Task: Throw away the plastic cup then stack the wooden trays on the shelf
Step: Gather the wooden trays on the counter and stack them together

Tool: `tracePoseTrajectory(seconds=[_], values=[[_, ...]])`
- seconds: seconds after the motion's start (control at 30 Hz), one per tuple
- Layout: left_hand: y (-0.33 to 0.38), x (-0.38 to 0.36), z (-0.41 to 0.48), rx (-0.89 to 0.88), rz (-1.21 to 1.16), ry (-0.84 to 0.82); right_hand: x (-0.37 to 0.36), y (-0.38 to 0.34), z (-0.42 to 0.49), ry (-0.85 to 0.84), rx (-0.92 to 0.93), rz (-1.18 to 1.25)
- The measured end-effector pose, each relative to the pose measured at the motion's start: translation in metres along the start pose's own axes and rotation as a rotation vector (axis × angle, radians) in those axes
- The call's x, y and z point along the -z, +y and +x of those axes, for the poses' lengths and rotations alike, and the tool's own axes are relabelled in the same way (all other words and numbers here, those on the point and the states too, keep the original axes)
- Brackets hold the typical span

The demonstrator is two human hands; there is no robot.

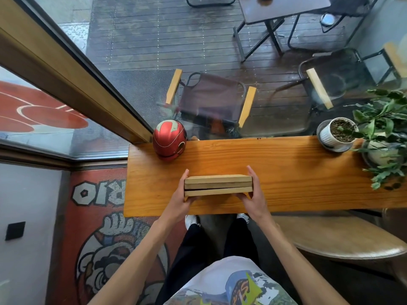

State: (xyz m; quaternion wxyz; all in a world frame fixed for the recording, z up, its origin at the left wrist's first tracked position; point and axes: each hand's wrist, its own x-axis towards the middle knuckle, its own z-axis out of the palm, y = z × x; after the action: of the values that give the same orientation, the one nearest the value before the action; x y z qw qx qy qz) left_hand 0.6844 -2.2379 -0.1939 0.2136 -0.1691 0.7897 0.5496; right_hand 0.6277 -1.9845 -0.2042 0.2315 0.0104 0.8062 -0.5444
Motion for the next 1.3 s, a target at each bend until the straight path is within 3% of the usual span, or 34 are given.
tracePoseTrajectory(seconds=[0.23, 0.37, 0.53, 0.73, 0.9, 1.03, 1.3], values=[[-0.004, -0.015, 0.006, 0.012, -0.096, 0.157, 0.011, 0.005, 0.001, -0.032, -0.027, -0.056], [-0.015, -0.008, 0.010, -0.001, -0.038, 0.111, 0.009, 0.011, 0.003, -0.049, -0.059, -0.047], [-0.032, 0.001, 0.021, 0.028, 0.094, -0.059, 0.008, 0.030, 0.013, -0.098, -0.145, -0.058], [-0.008, 0.010, 0.047, -0.056, 0.149, -0.006, 0.023, 0.029, 0.038, -0.007, -0.223, -0.125], [0.030, 0.001, 0.070, 0.185, 0.195, 0.026, 0.034, 0.026, 0.054, 0.032, -0.322, -0.059], [0.015, -0.018, 0.077, 0.376, 0.221, 0.026, 0.026, 0.032, 0.063, 0.105, -0.467, -0.077], [-0.011, -0.041, 0.075, 0.507, 0.171, 0.087, 0.010, 0.046, 0.069, 0.107, -0.602, -0.089]])
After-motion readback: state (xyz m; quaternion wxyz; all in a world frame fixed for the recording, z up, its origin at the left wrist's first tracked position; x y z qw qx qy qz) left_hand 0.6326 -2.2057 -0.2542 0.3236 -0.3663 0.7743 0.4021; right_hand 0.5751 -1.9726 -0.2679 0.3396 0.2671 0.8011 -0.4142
